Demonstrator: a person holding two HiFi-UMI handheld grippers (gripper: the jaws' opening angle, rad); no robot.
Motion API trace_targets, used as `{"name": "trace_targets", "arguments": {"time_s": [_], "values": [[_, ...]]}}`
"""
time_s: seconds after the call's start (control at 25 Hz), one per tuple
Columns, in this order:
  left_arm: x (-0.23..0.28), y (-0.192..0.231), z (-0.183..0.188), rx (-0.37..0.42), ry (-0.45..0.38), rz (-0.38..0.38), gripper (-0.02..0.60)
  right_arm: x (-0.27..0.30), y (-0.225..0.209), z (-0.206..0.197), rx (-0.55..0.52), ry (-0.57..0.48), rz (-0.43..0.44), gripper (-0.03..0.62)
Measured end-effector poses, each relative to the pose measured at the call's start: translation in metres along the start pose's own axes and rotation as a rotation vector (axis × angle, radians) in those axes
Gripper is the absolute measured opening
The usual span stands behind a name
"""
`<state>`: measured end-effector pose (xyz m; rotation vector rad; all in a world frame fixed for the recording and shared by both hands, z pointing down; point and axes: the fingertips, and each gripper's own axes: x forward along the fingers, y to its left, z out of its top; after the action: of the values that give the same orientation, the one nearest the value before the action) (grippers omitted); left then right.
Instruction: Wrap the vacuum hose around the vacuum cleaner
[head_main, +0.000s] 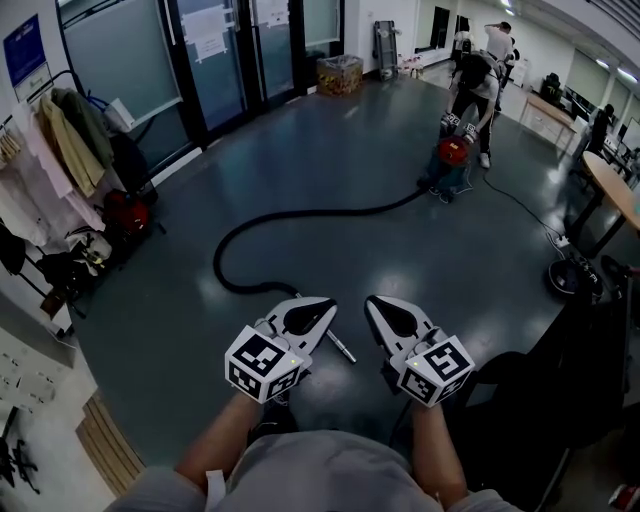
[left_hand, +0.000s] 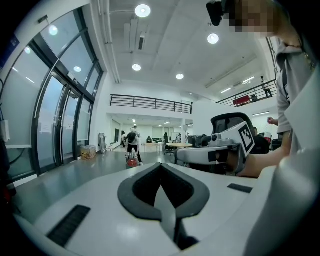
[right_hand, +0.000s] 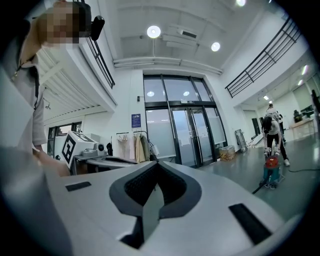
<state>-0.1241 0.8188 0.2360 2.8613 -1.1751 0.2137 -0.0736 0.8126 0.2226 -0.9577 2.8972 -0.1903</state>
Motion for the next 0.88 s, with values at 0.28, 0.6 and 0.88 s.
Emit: {"name": "trace_targets", "arguments": {"time_s": [0.28,0.6,0.88], "values": [[0.021,0.046,-0.007,-0.014,-0.010,-0.046,0.007,0.041,-0.026,-0.008,-0.005,0.021,-0.046,0.005],[0.053,0.130,-0.017,-0.044,-0.008,-0.115,0.008,0.116,-0.066,-0.015,-0.015,0.060,-0.118,0.005],[0.072,0.219,-0.031,-0.089,0.007,-0.166,0.008,0.192,-0.094,-0.026,-0.017,0.138,-0.186,0.005]]}}
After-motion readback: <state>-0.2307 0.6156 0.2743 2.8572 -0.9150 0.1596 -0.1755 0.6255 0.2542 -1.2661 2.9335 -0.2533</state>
